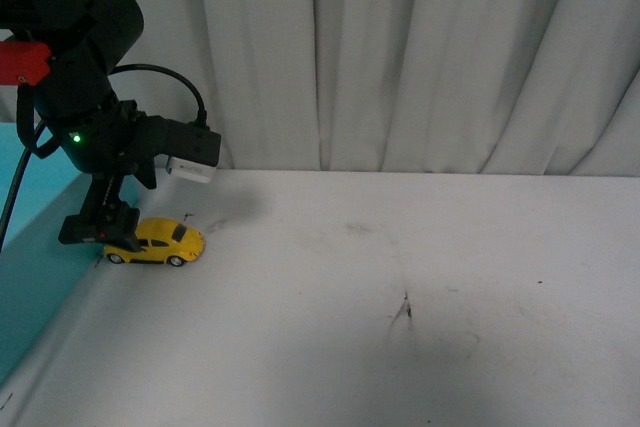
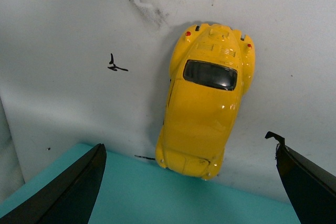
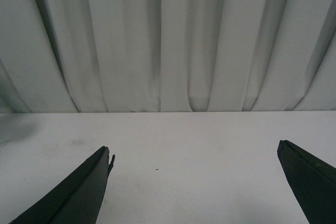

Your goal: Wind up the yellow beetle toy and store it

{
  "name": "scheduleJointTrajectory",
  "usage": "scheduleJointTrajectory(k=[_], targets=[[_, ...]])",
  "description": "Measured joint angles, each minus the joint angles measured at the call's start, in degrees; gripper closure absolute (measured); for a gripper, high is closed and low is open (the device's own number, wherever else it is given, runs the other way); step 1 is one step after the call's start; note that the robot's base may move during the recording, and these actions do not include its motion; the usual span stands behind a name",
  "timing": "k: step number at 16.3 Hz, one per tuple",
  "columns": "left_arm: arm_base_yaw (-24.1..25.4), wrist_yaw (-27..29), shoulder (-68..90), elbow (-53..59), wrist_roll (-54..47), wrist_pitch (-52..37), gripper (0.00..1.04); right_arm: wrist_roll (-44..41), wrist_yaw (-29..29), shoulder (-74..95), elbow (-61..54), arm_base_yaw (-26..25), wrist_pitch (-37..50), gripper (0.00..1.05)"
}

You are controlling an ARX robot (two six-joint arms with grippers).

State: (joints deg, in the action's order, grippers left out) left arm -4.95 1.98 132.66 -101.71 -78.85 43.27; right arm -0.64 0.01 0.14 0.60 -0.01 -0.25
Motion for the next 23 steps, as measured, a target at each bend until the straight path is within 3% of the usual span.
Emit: scheduleJointTrajectory(k=[9, 13, 15, 20, 23], targets=[[-1.70, 2.58, 6.97, -4.52, 0.59, 2.99, 0.07, 0.02, 0.00, 0.00, 0.00, 0.00, 0.00, 0.07], [-1.70, 5.66, 8.55, -5.75, 11.32, 2.89, 0.47, 0.02, 0.00, 0.00, 0.00, 0.00, 0.02, 0.07], [-1.70, 6.91, 8.55, -6.12, 17.00, 3.10, 0.61, 0.00, 0.00, 0.00, 0.00, 0.00, 0.00, 0.07], [-2.16, 5.29, 8.57, -7.02, 19.89, 6.88, 0.64, 0.02, 0.00, 0.00, 0.00, 0.00, 0.00, 0.07], [-3.74, 0.74, 8.33, -7.48, 9.14, 10.54, 0.64, 0.02, 0.02, 0.00, 0.00, 0.00, 0.00, 0.07]])
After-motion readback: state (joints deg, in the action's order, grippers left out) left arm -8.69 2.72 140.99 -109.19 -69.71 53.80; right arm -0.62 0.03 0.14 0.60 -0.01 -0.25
